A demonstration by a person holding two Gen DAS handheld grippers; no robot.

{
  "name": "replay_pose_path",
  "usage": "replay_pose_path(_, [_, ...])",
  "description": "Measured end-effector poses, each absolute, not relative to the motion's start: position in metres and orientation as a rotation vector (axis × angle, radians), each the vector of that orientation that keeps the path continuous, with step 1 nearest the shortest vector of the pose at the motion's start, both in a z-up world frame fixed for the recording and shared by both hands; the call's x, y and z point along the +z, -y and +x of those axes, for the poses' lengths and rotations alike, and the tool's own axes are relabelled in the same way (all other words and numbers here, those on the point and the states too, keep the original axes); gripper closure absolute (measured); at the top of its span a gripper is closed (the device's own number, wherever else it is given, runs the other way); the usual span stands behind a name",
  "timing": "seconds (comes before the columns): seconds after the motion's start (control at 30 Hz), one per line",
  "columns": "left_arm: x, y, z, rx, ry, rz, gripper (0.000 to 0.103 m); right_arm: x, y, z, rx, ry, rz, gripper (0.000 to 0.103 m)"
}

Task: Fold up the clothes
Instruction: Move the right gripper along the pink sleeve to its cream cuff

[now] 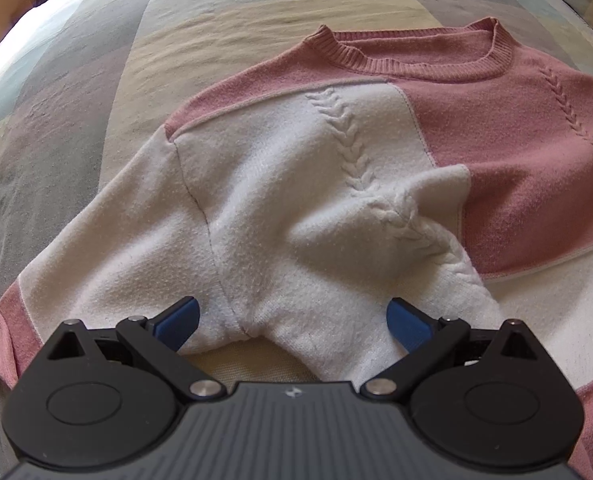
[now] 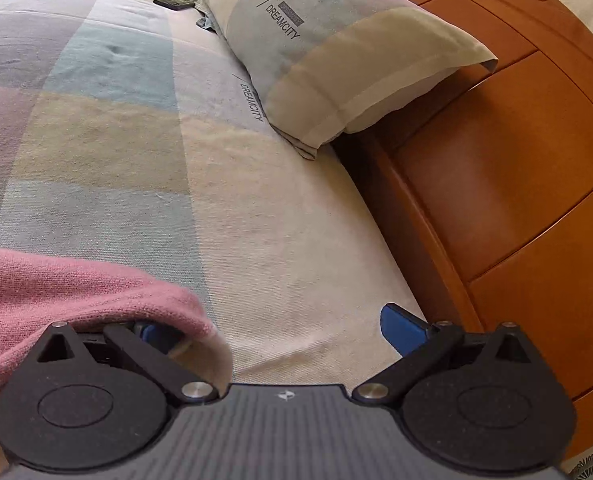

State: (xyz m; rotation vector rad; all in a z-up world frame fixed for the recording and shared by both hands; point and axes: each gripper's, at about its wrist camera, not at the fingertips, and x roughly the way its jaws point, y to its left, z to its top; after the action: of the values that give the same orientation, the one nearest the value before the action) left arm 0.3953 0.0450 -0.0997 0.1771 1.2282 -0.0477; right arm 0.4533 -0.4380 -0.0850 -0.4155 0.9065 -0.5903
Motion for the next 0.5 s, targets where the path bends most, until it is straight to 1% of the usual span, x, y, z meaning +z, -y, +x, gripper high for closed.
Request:
replay_pose_path(0.13, [-0.104, -0.047, 0.397, -0.049, -1.234, 0.184, 0.003, -0.075, 0.431, 0.447, -0.585, -0.816, -0.474, 0.000])
replay_pose_path(0.3, [-0.107, -0.049, 0.399, -0.043, -1.244, 0.159, 0.003, -0.099, 0.423, 0.443, -0.420, -1.025, -0.479, 0.000])
replay_pose_path(0.5, [-0.111, -0.052, 0.400, -0.036, -1.257, 0.128, 0.001, -0.103, 0.410, 0.406, -0.316, -1.065, -0.285, 0.000])
